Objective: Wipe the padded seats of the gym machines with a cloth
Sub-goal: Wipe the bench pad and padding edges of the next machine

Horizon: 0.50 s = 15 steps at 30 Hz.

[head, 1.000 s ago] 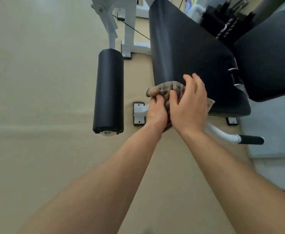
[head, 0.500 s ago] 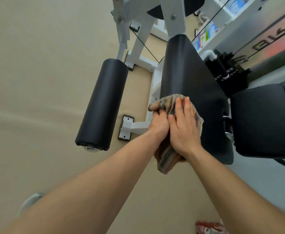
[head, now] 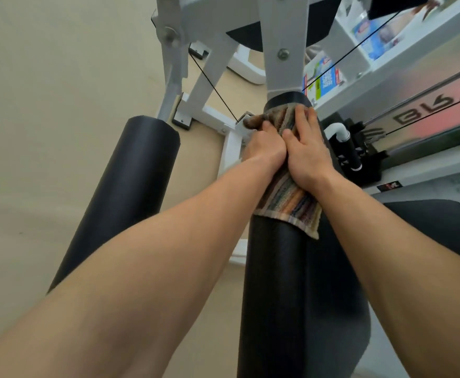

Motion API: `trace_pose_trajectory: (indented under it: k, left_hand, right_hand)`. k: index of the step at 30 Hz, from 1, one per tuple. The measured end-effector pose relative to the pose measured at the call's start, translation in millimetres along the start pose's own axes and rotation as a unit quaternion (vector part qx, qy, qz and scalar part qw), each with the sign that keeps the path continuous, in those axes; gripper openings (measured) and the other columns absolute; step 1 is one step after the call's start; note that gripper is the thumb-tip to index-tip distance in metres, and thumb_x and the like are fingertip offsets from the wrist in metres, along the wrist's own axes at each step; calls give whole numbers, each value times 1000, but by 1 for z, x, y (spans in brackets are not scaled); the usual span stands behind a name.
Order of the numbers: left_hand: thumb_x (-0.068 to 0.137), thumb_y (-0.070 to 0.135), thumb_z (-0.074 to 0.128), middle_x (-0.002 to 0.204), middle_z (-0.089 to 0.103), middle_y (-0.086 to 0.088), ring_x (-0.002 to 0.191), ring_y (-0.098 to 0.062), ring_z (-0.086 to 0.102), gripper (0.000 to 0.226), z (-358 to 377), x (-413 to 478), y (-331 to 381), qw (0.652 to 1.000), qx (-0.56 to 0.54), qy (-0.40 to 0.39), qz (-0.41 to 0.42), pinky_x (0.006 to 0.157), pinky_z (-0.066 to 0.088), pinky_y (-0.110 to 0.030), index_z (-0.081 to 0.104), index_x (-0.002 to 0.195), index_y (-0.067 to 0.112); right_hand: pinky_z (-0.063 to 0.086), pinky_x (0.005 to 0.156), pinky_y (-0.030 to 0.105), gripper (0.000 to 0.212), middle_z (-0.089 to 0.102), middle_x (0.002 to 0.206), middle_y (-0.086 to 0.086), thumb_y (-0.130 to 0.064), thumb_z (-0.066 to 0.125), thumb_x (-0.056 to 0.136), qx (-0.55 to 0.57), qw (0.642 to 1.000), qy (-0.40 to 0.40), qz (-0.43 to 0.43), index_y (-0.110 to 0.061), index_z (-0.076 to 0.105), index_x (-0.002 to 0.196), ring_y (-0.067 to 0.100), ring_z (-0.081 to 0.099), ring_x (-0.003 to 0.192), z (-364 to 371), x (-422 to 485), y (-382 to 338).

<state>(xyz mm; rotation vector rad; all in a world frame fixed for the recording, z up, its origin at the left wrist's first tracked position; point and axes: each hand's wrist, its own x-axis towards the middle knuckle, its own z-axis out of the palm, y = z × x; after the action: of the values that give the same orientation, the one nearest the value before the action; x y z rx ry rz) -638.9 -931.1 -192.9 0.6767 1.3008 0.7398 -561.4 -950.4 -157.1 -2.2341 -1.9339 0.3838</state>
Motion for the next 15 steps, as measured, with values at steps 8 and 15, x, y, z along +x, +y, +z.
trace_pose_trajectory:
  k: [8, 15]
  left_hand:
    - [107, 36, 19, 145, 48, -22, 133, -36, 46, 53, 5, 53, 24, 998, 6, -31, 57, 106, 35, -40, 47, 139, 4]
    - [106, 44, 22, 146, 46, -23, 133, -40, 44, 56, -13, -56, -52, 996, 3, -67, 55, 108, 32, -44, 31, 148, 9]
  right_hand:
    - [19, 123, 36, 56, 31, 160, 8, -31, 40, 100, 34, 999, 32, -19, -14, 34, 153, 22, 27, 148, 2, 64, 0]
    - [0, 126, 35, 62, 2, 169, 4, -28, 40, 105, 18, 1000, 0, 21, -18, 14, 160, 15, 1, 155, 2, -43, 1]
